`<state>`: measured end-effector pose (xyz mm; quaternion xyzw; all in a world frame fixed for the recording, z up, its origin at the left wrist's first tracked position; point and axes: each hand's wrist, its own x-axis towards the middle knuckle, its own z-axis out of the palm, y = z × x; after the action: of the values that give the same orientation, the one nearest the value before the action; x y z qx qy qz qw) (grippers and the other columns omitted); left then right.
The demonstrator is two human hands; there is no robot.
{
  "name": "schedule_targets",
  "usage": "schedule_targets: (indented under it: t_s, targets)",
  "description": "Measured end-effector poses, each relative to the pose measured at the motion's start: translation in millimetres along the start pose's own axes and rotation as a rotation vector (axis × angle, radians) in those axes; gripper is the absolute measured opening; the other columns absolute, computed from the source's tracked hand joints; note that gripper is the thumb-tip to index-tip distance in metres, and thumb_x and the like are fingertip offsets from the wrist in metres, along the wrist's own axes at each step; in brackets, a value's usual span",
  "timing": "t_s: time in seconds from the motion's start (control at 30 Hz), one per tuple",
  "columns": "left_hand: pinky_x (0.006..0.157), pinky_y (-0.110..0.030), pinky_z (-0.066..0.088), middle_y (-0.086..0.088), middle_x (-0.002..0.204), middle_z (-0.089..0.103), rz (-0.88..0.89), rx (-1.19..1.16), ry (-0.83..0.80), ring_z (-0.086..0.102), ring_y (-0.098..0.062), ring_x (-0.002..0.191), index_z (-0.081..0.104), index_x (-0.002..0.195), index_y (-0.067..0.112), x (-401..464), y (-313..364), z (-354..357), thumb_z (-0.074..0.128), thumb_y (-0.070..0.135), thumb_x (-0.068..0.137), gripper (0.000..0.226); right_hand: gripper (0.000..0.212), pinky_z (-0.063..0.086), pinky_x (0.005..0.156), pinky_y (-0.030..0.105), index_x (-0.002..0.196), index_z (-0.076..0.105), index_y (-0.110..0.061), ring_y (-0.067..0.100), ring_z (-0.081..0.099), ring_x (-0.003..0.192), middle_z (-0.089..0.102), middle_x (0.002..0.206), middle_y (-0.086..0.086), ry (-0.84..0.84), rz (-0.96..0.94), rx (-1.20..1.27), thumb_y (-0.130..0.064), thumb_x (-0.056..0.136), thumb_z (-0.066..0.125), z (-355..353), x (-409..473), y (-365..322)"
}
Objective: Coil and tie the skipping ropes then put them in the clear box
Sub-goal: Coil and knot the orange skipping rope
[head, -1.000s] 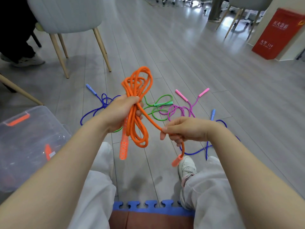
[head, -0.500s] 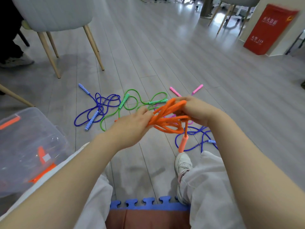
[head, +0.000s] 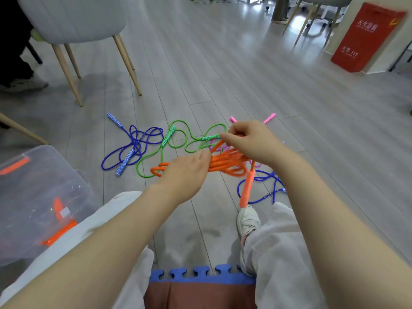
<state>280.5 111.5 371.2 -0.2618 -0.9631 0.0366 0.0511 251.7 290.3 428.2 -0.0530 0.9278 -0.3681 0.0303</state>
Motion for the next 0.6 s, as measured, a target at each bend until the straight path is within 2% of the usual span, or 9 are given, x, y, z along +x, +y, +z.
schedule_targets:
  t_s: [0.07,0.13,0.2,0.3,0.33,0.4,0.47,0.53,0.6]
  targets:
    - [0.063,-0.036,0.032,-0.006,0.108,0.054,-0.099,-0.075,0.040,0.060,-0.031,0.093,0.036,0.124,0.011,4.7,-4.5,3.3,0.039,0.012,0.098,0.026,0.029,0.040,0.060,0.028,0.076,0.064,-0.016,0.013,0.052,0.061,0.052,0.057,-0.008,0.142,-0.073,-0.162,-0.041,0.090,0.061,7.2,-7.0,-8.8]
    - [0.062,-0.035,0.032,-0.004,0.102,0.052,-0.176,-0.186,0.061,0.060,-0.031,0.090,0.029,0.135,0.013,8.4,-9.6,4.1,0.042,0.010,0.096,0.041,0.027,0.040,0.062,0.030,0.081,0.062,-0.019,0.019,0.054,0.071,0.055,0.067,-0.004,0.239,-0.124,-0.351,-0.043,0.092,0.055,13.9,-15.7,-17.9]
    - [0.062,-0.034,0.033,0.000,0.102,0.048,-0.231,-0.233,0.029,0.060,-0.029,0.092,0.026,0.139,0.016,10.9,-12.0,2.9,0.043,0.008,0.095,0.048,0.029,0.041,0.063,0.032,0.089,0.063,-0.018,0.023,0.054,0.077,0.058,0.077,0.001,0.231,-0.156,-0.460,-0.043,0.095,0.048,22.5,-23.8,-27.7]
    - [0.066,-0.033,0.036,-0.004,0.116,0.053,-0.195,-0.125,-0.137,0.060,-0.029,0.101,0.040,0.124,0.011,12.6,-11.4,6.9,0.036,0.004,0.094,0.031,0.026,0.044,0.066,0.033,0.089,0.062,-0.014,0.029,0.057,0.084,0.063,0.085,0.006,0.140,-0.218,-0.474,-0.034,0.096,0.048,43.5,-30.4,-36.8]
    - [0.066,-0.034,0.038,-0.007,0.114,0.055,-0.207,-0.166,-0.146,0.060,-0.029,0.098,0.043,0.119,0.009,12.6,-11.8,10.1,0.036,0.002,0.092,0.028,0.023,0.043,0.065,0.033,0.083,0.060,-0.014,0.029,0.057,0.083,0.062,0.081,0.006,0.104,-0.225,-0.421,-0.032,0.094,0.050,48.3,-32.2,-38.0]
    - [0.061,-0.035,0.039,-0.009,0.098,0.056,-0.305,-0.396,-0.109,0.058,-0.031,0.086,0.045,0.107,0.009,12.9,-17.0,11.5,0.039,0.008,0.094,0.015,0.026,0.039,0.060,0.032,0.072,0.058,-0.012,0.026,0.056,0.073,0.056,0.068,0.006,0.041,-0.194,-0.254,-0.029,0.092,0.056,49.9,-31.9,-35.5]
    - [0.054,-0.035,0.034,-0.006,0.085,0.055,-0.389,-0.572,-0.102,0.053,-0.027,0.074,0.047,0.101,0.009,13.9,-26.8,3.8,0.043,0.022,0.098,0.013,0.031,0.038,0.059,0.034,0.075,0.066,-0.004,0.020,0.050,0.063,0.056,0.065,0.012,-0.018,-0.131,-0.075,-0.029,0.092,0.059,43.8,-28.9,-30.4]
    - [0.059,-0.036,0.043,-0.006,0.084,0.057,-0.411,-0.687,-0.119,0.055,-0.023,0.072,0.050,0.098,0.009,12.8,-37.8,-6.4,0.047,0.023,0.097,0.014,0.028,0.036,0.053,0.029,0.086,0.072,-0.002,0.013,0.043,0.053,0.052,0.058,0.008,-0.140,-0.044,0.185,-0.026,0.094,0.059,39.7,-30.4,-23.6]
    - [0.071,-0.041,0.054,-0.005,0.087,0.064,-0.425,-0.845,-0.042,0.066,-0.022,0.075,0.053,0.097,0.010,9.2,-43.1,-17.4,0.051,0.018,0.094,0.008,0.026,0.032,0.048,0.021,0.092,0.072,-0.005,0.009,0.038,0.048,0.046,0.053,-0.002,-0.327,0.054,0.412,-0.024,0.098,0.055,40.1,-32.7,-14.3]
